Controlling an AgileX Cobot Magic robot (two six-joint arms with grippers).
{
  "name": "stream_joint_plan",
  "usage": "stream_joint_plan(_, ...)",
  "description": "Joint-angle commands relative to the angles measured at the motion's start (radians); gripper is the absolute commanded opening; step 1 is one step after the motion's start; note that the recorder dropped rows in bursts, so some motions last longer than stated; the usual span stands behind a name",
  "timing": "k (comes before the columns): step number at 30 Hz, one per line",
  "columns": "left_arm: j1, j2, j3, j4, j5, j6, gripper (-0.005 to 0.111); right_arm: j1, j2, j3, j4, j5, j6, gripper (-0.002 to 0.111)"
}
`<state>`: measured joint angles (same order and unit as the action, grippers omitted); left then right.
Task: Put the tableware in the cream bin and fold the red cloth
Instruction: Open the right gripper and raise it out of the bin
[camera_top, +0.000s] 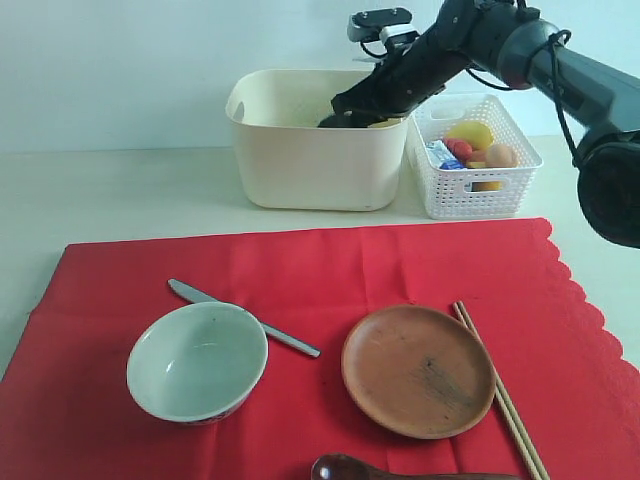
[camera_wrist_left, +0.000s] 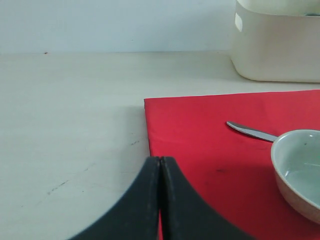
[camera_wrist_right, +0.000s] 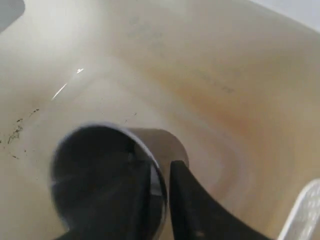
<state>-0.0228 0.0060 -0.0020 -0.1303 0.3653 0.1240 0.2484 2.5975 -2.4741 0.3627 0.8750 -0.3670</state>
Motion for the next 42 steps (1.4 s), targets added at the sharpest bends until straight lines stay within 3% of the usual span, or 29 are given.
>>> stream_joint_plan(1,-0.007,-0.006,0.002,-0.004,-0.010,-0.002,0.000,-0.006,-0.005,-0.007,-0.010,0.009,-0.002,0.035)
stream_joint_plan(5,-0.007,-0.006,0.002,-0.004,-0.010,-0.002,0.000,-0.006,-0.022,-0.007,-0.010,-0.003,-0.002,0.053)
stream_joint_plan(8,-0.007,-0.006,0.002,-0.004,-0.010,-0.002,0.000,-0.006,-0.049,-0.007,-0.010,-0.005,0.000,0.060)
stream_joint_plan(14,-0.007,-0.006,0.002,-0.004,-0.010,-0.002,0.000,-0.006,-0.127,-0.007,0.001,0.068,0.019,0.060)
stream_joint_plan(23,-0.007,-0.006,0.002,-0.004,-0.010,-0.002,0.000,0.008,-0.217,-0.007,0.121,0.346,0.032,0.059)
stream_joint_plan(36,-0.007,-0.006,0.002,-0.004,-0.010,-0.002,0.000,0.158,-0.248,0.026,0.124,0.346,0.039,0.054)
stream_joint_plan(42,-0.007,-0.006,0.002,-0.004,-0.010,-0.002,0.000,0.253,-0.257,0.026,-0.010,0.346,0.058,0.054)
